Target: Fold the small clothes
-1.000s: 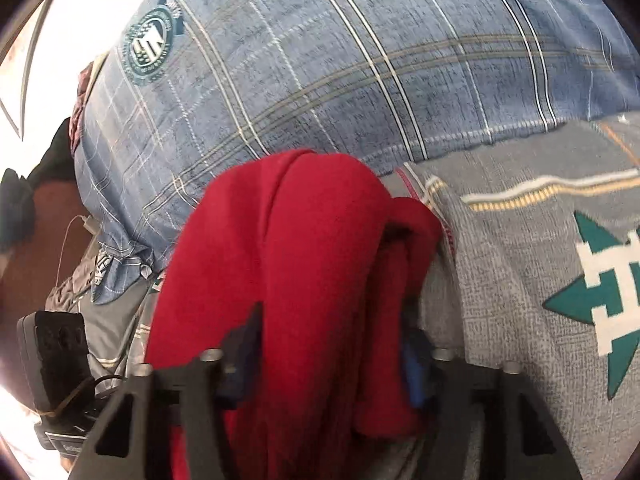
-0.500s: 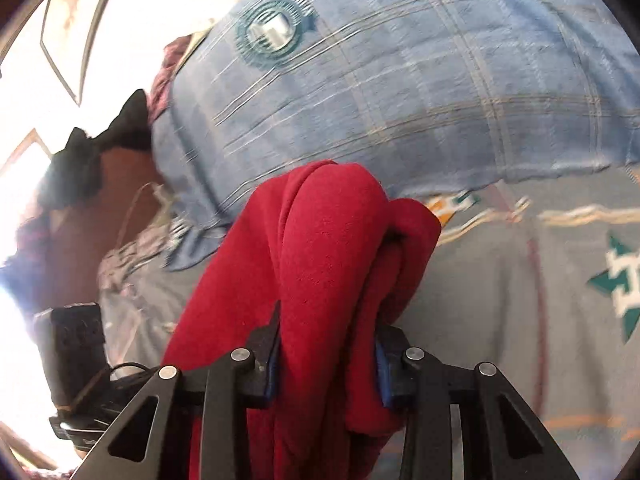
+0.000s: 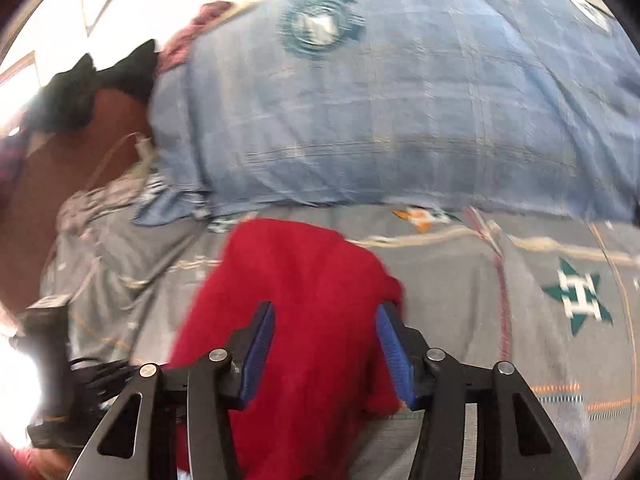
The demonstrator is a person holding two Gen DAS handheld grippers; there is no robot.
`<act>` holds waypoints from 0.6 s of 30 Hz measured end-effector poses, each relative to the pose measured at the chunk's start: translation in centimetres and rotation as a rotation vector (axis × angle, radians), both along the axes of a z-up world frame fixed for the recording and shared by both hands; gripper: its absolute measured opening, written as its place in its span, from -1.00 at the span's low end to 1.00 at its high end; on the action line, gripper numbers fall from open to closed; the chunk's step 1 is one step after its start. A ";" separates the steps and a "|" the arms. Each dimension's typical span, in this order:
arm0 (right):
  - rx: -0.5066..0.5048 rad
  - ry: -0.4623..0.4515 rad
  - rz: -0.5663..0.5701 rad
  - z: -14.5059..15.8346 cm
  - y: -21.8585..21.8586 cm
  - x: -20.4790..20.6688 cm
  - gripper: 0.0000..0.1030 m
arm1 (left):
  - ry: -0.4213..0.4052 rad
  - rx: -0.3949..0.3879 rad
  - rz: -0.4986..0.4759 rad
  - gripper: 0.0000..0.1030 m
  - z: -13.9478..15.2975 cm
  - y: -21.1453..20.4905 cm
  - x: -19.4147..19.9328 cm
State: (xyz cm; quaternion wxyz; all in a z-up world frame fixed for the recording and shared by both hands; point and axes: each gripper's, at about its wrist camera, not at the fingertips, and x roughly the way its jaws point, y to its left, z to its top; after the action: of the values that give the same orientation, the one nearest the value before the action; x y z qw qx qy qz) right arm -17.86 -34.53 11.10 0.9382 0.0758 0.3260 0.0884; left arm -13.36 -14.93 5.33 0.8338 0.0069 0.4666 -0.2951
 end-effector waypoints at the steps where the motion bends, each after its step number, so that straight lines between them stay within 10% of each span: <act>1: -0.011 0.001 0.032 0.1 0.8 0.0 -0.12 | -0.005 0.010 0.004 0.21 0.2 -0.1 0.1; 10: -0.062 0.144 -0.005 -5.6 1.6 5.9 -0.18 | -0.117 0.097 0.033 0.22 2.2 -0.2 -0.6; 18: -0.134 0.091 0.016 -3.4 2.9 1.4 -0.18 | -0.146 0.096 0.090 0.22 2.9 0.5 -0.2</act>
State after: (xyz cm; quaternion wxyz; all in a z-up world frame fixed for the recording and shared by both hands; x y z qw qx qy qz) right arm -16.47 -31.61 7.75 0.9246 0.0140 0.3741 0.0705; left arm -13.51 -14.39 8.18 0.8767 0.0471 0.4179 -0.2333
